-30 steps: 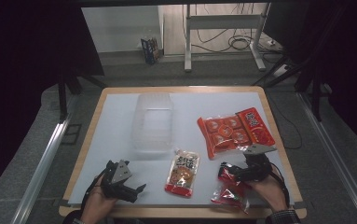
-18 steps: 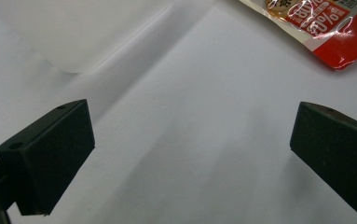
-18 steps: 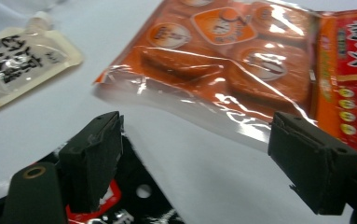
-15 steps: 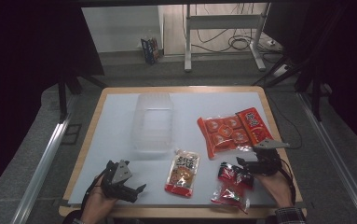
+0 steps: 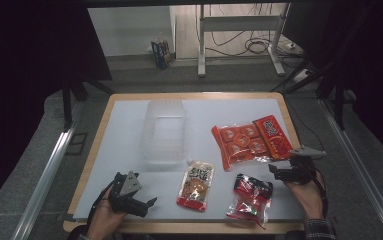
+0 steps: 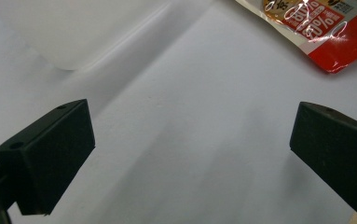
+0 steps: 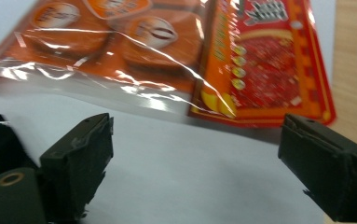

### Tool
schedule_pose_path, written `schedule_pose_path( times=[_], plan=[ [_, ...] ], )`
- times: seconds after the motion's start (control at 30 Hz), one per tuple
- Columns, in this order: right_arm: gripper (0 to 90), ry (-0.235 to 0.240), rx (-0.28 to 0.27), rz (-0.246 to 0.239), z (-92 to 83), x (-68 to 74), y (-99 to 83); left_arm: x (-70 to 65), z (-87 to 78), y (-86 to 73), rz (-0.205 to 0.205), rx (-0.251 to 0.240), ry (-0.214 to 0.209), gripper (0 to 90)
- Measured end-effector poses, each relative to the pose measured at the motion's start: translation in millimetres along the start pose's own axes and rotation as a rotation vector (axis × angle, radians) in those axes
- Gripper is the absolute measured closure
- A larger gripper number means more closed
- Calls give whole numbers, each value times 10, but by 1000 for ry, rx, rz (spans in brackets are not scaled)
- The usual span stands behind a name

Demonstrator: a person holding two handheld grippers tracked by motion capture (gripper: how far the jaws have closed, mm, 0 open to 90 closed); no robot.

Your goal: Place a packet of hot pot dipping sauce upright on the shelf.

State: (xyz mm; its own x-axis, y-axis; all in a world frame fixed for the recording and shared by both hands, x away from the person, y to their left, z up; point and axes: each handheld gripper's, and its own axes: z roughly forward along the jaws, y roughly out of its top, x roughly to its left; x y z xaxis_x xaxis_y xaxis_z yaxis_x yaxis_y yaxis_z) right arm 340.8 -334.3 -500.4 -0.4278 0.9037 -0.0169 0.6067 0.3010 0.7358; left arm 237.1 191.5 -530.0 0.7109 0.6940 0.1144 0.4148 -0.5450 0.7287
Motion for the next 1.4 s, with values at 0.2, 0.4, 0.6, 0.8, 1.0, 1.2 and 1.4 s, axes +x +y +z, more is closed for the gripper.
schedule_pose_path(
  times=[0.2, 0.4, 0.6, 0.8, 1.0, 1.2, 1.4],
  plan=[
    [65, -6, 16, 52, 39, -140, -49, -10, 11, 0, 6, 7, 2, 0],
    [54, 6, 32, 74, 96, -197, -59, -16, 23, 0, 12, 15, 2, 0],
    [49, 19, 48, 96, 163, -245, -66, -28, 37, 2, 20, 23, 1, 0],
    [49, 43, 39, 109, 228, -295, -40, -33, 45, 2, 28, 30, 0, 0],
    [50, 56, 28, 103, 318, -331, 34, -31, 49, -1, 28, 35, 3, 0],
    [100, 83, 1, 84, 331, -322, 169, -34, 52, -1, 29, 38, 12, 0],
    [247, 81, 13, 63, 368, -309, 269, -47, 50, 6, 50, 41, 16, 0]
  ],
)
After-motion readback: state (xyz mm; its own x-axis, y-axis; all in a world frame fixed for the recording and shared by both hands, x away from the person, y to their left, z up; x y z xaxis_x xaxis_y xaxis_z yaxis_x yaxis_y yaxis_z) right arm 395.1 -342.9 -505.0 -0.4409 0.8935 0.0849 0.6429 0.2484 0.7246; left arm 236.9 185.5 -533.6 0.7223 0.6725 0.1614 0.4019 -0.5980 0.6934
